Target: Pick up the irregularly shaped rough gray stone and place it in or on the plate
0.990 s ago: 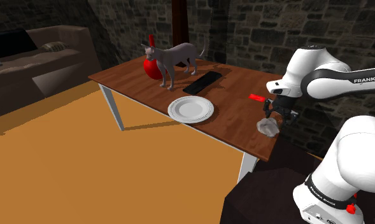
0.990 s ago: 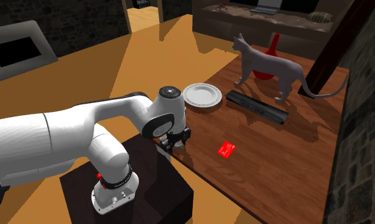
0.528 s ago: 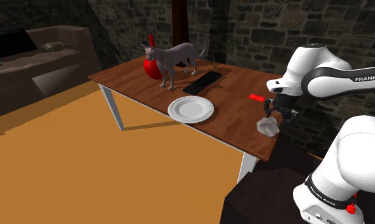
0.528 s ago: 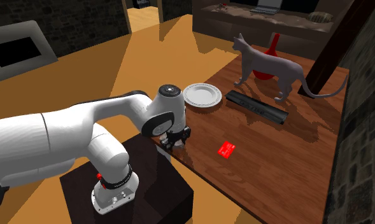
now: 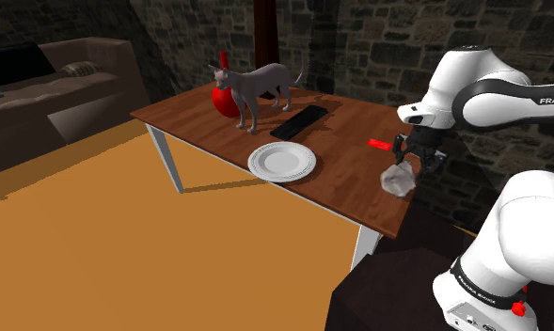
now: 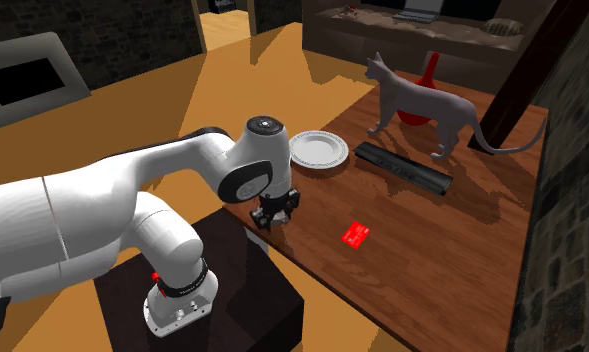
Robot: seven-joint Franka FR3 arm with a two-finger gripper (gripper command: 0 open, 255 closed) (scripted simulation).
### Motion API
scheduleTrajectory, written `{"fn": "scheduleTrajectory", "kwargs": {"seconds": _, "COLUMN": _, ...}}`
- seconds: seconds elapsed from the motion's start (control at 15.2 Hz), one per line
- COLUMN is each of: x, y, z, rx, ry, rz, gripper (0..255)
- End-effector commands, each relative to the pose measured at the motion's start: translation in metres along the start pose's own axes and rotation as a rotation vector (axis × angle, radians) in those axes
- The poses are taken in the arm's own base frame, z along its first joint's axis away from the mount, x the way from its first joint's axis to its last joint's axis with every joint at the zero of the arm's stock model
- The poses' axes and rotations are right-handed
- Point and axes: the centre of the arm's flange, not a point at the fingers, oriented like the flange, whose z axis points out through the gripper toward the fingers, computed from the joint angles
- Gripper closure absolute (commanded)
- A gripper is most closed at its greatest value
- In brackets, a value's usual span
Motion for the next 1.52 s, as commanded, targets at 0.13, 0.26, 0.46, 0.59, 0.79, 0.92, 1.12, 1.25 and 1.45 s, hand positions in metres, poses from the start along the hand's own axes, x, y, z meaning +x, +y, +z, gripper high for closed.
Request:
{"fn": "scheduleTrajectory", "kwargs": {"seconds": 0.13, "x": 0.001, "y": 0.001, "z": -0.023, "rx": 0.0, "ry": 0.0, "rz": 0.0, "gripper": 255}}
{"fn": "scheduleTrajectory", "kwargs": {"seconds": 0.26, "x": 0.001, "y": 0.002, "z": -0.033, "rx": 0.0, "ry": 0.0, "rz": 0.0, "gripper": 255}}
{"fn": "scheduleTrajectory", "kwargs": {"seconds": 0.46, "x": 0.002, "y": 0.003, "z": -0.044, "rx": 0.0, "ry": 0.0, "rz": 0.0, "gripper": 255}}
{"fn": "scheduleTrajectory", "kwargs": {"seconds": 0.59, "x": 0.015, "y": 0.026, "z": -0.042, "rx": 0.0, "ry": 0.0, "rz": 0.0, "gripper": 255}}
{"fn": "scheduleTrajectory", "kwargs": {"seconds": 0.79, "x": 0.034, "y": 0.06, "z": -0.04, "rx": 0.0, "ry": 0.0, "rz": 0.0, "gripper": 255}}
{"fn": "scheduleTrajectory", "kwargs": {"seconds": 0.92, "x": 0.047, "y": 0.083, "z": -0.038, "rx": 0.0, "ry": 0.0, "rz": 0.0, "gripper": 255}}
{"fn": "scheduleTrajectory", "kwargs": {"seconds": 1.12, "x": 0.066, "y": 0.118, "z": -0.035, "rx": 0.0, "ry": 0.0, "rz": 0.0, "gripper": 255}}
{"fn": "scheduleTrajectory", "kwargs": {"seconds": 1.25, "x": 0.079, "y": 0.141, "z": -0.033, "rx": 0.0, "ry": 0.0, "rz": 0.0, "gripper": 255}}
{"fn": "scheduleTrajectory", "kwargs": {"seconds": 1.45, "x": 0.098, "y": 0.175, "z": -0.03, "rx": 0.0, "ry": 0.0, "rz": 0.0, "gripper": 255}}
